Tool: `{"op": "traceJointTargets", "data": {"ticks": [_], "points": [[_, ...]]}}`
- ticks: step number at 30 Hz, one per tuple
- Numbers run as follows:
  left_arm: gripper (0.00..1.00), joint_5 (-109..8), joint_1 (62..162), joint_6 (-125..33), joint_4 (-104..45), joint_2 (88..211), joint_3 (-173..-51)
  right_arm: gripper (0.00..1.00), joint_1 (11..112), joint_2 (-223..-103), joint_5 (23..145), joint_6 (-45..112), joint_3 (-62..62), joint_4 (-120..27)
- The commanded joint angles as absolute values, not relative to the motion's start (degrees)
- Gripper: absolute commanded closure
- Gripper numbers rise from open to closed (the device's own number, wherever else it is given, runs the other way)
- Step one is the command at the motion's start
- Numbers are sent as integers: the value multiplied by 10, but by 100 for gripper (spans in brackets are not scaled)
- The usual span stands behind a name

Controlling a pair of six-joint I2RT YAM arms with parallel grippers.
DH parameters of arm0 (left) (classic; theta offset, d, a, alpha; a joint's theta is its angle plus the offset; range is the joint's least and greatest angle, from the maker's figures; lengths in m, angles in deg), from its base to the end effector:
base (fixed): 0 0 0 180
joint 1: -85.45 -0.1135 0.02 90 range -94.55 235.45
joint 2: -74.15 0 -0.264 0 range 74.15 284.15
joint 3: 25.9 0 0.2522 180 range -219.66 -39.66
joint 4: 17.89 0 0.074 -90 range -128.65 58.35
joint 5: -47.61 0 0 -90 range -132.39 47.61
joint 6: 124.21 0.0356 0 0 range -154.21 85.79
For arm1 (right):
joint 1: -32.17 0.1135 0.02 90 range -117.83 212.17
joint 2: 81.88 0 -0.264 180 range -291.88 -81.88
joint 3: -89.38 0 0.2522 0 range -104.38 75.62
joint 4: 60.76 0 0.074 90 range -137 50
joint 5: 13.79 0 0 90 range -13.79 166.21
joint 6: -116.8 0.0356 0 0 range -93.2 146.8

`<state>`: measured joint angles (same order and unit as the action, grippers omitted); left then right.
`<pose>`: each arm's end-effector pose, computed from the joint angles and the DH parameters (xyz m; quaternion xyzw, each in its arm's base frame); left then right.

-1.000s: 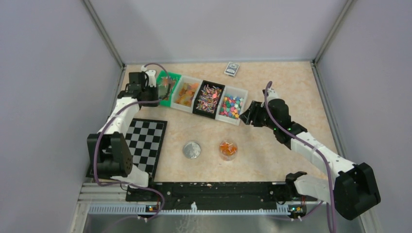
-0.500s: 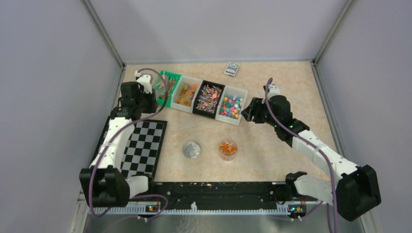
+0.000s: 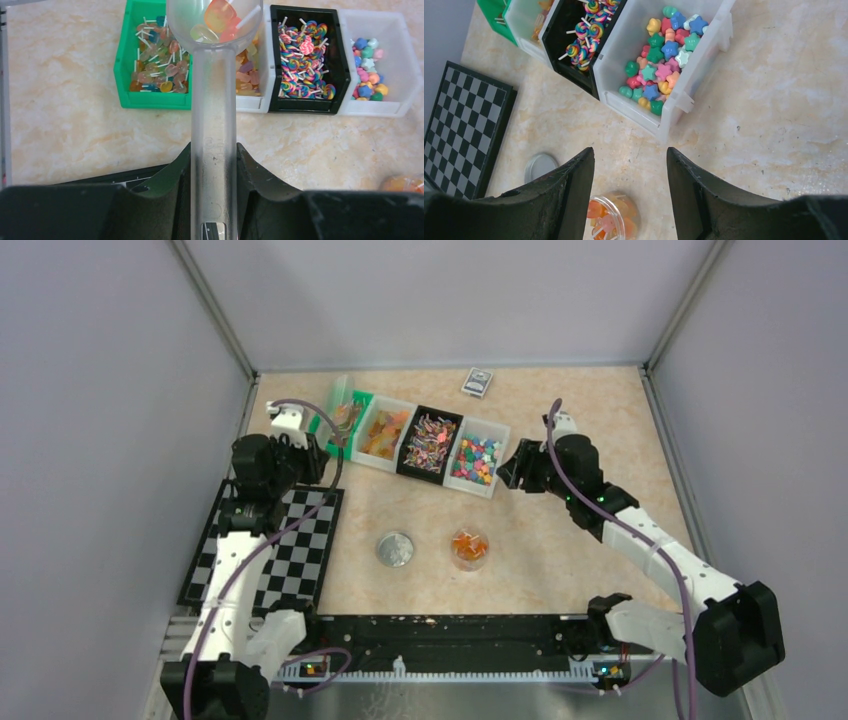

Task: Pack the candies
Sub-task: Scoop the fake candies from the storage box, then place the fake candies in the packing bottle.

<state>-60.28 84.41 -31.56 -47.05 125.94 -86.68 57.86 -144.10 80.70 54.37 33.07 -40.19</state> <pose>0.2072 -0.0072 0.3231 0.1004 0.8087 -0.1092 0.5692 0.2203 0.1091 0.2723 -0.0067 0.8498 0.2655 0.4552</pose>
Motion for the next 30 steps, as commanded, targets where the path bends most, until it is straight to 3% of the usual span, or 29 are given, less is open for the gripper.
{"op": "traceJointTargets", "data": {"ticks": [1, 10, 17, 23, 30], "points": [[100, -656, 845, -340, -445, 1261, -884, 45, 577, -1424, 806, 543, 307, -408], [100, -692, 907, -358, -535, 1237, -913, 45, 577, -1404, 769, 518, 310, -370], [100, -614, 1077, -350, -627, 1223, -935, 45, 577, -1397, 772, 535, 323, -376], [100, -700, 1127, -348, -660, 1213, -946, 45, 577, -1392, 766, 537, 324, -375], [100, -670, 1182, -284, -735, 1238, -954, 45, 576, -1388, 764, 527, 323, -372]]}}
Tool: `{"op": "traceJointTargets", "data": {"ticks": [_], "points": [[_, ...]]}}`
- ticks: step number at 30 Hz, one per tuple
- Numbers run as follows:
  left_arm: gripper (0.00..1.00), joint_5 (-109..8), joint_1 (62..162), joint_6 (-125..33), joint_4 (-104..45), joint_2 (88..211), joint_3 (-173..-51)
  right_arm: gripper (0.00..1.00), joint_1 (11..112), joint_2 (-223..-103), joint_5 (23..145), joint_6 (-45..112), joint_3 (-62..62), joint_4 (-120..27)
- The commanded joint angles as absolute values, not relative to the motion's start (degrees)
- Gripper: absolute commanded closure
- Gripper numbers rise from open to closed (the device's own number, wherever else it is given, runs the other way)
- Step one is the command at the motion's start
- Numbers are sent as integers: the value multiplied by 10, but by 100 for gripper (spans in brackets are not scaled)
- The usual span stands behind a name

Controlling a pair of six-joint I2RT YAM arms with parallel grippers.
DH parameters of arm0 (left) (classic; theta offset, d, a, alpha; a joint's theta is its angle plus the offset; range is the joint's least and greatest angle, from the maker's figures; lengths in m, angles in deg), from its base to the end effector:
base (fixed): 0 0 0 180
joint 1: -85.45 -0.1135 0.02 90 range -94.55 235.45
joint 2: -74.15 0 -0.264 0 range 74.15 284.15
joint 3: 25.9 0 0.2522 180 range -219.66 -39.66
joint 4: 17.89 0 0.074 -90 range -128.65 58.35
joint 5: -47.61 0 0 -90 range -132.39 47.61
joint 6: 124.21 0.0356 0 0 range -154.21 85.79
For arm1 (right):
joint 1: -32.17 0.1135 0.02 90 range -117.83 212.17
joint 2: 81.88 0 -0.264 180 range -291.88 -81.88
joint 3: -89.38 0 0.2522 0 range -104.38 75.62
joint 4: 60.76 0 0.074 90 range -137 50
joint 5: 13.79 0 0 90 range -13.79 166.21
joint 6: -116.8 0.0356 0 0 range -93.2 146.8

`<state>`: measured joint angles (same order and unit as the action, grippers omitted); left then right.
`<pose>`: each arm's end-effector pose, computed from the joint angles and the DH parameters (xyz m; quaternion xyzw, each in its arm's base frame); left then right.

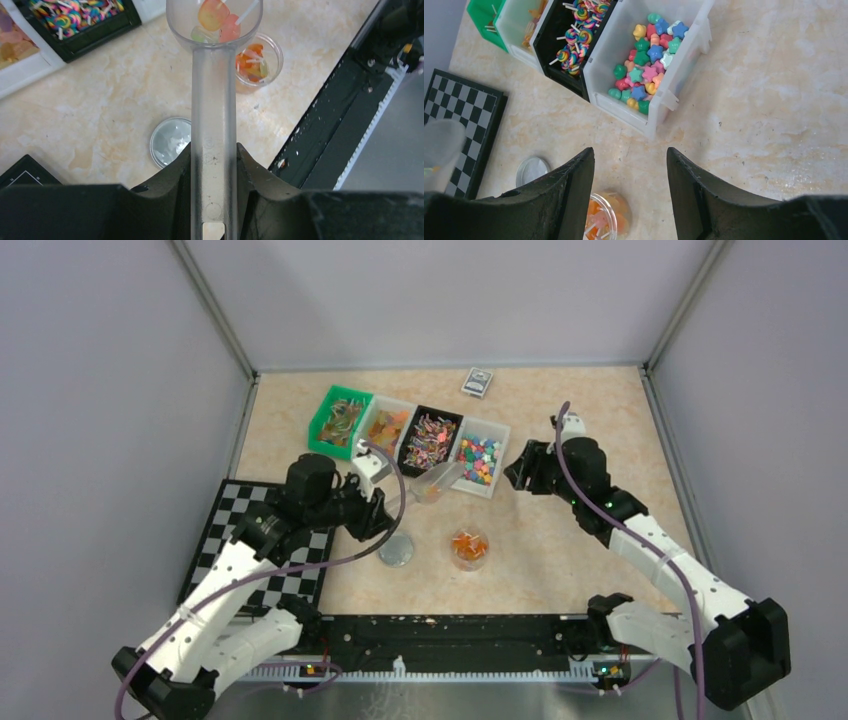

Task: Pack the candies
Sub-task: Place the fake candies in the packing bottle.

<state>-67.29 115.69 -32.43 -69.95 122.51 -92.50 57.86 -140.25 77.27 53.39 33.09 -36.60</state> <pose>0.1414 -0.0998 0.3306 0.3352 0.8001 -0.2974 0.3989 0.2087 0.1011 0.2807 0.0018 0.8491 0.2397 0.4706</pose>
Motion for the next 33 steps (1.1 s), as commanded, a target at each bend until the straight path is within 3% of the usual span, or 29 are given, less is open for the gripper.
{"op": "traceJointTargets", "data": {"ticks": [1, 8, 17, 33], "points": [[100, -663, 1188, -274, -741, 1242, -957, 45, 577, -1388, 764, 524, 323, -372], [100, -636, 1194, -179, -759, 1241, -964, 45, 577, -1382, 747, 518, 323, -369], [100, -698, 1195, -66, -810, 1277, -969, 42, 577, -1366, 727, 504, 324, -355], [100, -668, 1208, -24, -879, 1338, -1000, 42, 577, -1356, 728, 513, 328, -354]]}}
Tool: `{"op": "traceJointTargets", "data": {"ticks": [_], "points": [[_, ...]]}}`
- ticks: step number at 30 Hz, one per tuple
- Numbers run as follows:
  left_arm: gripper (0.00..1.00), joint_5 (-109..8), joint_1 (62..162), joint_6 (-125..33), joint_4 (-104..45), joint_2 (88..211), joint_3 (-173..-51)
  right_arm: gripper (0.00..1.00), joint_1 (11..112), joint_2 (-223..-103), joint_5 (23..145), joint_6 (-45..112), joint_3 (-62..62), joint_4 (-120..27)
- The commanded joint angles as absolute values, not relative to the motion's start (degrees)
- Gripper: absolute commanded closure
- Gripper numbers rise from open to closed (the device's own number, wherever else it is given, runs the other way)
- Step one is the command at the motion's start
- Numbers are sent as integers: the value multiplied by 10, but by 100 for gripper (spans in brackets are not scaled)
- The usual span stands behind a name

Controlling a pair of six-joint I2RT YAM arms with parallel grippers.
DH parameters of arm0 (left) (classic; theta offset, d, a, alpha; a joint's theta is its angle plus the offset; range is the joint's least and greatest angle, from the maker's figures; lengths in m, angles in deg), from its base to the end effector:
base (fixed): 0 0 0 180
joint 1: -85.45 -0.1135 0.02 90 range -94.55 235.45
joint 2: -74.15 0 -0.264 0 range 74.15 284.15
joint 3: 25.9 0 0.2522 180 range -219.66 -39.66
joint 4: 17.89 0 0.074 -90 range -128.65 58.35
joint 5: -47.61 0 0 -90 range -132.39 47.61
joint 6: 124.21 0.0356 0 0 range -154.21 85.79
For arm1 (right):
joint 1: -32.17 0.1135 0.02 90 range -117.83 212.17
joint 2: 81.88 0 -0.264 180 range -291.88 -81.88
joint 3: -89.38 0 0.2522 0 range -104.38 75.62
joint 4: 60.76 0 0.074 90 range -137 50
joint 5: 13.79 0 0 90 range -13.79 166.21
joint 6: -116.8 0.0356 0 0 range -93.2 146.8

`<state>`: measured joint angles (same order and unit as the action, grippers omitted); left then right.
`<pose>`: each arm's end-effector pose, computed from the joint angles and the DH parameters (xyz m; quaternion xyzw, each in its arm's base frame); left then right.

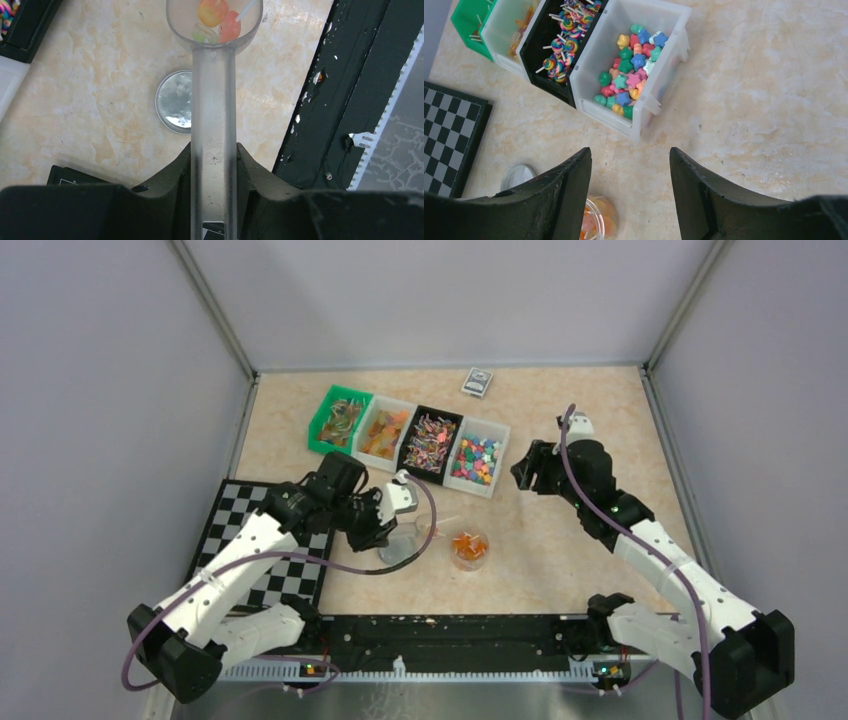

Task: Pack the candies
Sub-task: Place the fake candies in the packing bottle.

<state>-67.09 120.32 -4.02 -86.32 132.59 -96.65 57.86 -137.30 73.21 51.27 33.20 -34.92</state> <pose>0.1453 -0.1194 0.3039 0.5550 0.7544 -0.2161 0.2760 0.2005 0.0944 0.2878 0.0051 0.8436 0.2074 0.4953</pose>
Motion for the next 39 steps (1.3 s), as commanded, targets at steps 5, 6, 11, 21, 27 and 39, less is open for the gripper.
{"op": "traceJointTargets", "data": {"ticks": [5, 6, 11, 21, 27, 39], "points": [[100, -663, 1217, -23, -900, 1361, -1023, 37, 577, -1358, 716, 516, 318, -333], [100, -661, 1218, -23, -903, 1364, -1028, 36, 576, -1356, 715, 516, 318, -331], [100, -646, 1232, -14, -926, 1388, -1056, 34, 577, -1346, 714, 524, 326, -333], [100, -603, 1269, -9, -968, 1437, -1093, 32, 577, -1340, 709, 526, 336, -334], [100, -593, 1295, -4, -975, 1469, -1119, 32, 577, -1336, 700, 527, 341, -332], [100, -552, 1322, 1, -1018, 1513, -1162, 32, 577, -1329, 701, 528, 347, -330]]}}
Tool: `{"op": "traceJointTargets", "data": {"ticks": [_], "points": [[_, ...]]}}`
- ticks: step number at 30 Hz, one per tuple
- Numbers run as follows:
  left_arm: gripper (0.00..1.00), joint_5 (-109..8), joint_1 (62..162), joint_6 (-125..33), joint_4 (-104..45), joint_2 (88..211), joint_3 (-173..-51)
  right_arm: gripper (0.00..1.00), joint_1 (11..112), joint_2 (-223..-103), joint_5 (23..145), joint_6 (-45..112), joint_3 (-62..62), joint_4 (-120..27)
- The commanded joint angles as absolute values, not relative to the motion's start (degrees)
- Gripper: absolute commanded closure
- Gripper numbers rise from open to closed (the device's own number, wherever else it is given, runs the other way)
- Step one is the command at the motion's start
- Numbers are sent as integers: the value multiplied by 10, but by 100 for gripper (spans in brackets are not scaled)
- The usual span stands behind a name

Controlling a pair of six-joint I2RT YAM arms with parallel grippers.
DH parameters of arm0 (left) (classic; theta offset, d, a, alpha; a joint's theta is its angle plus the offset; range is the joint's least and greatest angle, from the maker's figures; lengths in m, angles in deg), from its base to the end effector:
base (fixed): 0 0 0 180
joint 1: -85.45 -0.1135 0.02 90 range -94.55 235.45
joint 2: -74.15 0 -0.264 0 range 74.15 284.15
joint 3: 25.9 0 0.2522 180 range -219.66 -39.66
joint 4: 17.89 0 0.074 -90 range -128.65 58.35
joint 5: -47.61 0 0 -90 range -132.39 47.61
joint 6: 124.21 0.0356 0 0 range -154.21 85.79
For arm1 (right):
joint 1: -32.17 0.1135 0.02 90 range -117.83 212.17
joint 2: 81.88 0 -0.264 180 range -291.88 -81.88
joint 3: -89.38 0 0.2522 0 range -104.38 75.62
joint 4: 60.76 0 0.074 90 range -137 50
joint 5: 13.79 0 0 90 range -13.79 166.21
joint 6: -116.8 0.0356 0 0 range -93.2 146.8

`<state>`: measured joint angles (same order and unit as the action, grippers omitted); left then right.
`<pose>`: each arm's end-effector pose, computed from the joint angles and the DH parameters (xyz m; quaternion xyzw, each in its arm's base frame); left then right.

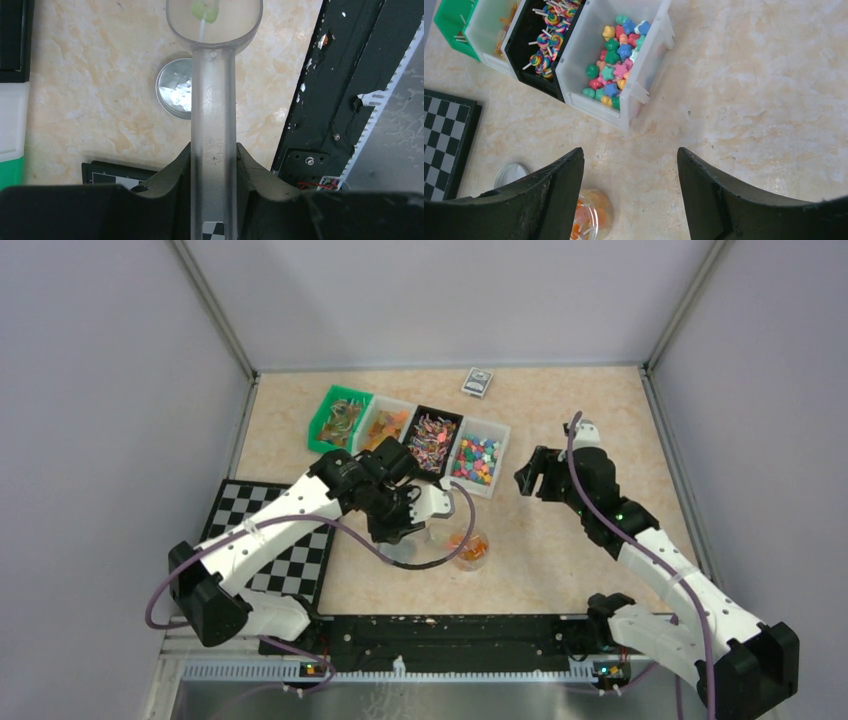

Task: Pack the candies
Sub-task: Place the fake candies in the packing bottle, then place the spatula at the center of the board.

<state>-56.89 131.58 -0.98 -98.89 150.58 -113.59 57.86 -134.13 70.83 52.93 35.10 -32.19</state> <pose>0.1620 -0.1813 0.3176 0.6406 0.7374 -0.1430 0.1594 0.1892 0.0873 0.2823 0.0279 0.8495 0.1936 0.4900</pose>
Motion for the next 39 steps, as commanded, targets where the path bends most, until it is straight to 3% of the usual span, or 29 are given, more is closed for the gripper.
{"op": "traceJointTargets", "data": {"ticks": [1, 23, 28, 39], "points": [[100, -546, 1324, 1, -1021, 1515, -1162, 32, 576, -1329, 700, 527, 347, -330], [100, -512, 1331, -16, -1027, 1486, -1160, 32, 577, -1334, 712, 544, 342, -338], [100, -430, 1330, -65, -967, 1459, -1151, 32, 577, -1333, 718, 550, 343, -339], [100, -528, 1270, -59, -851, 1416, -1101, 32, 576, -1306, 713, 541, 344, -330]]}}
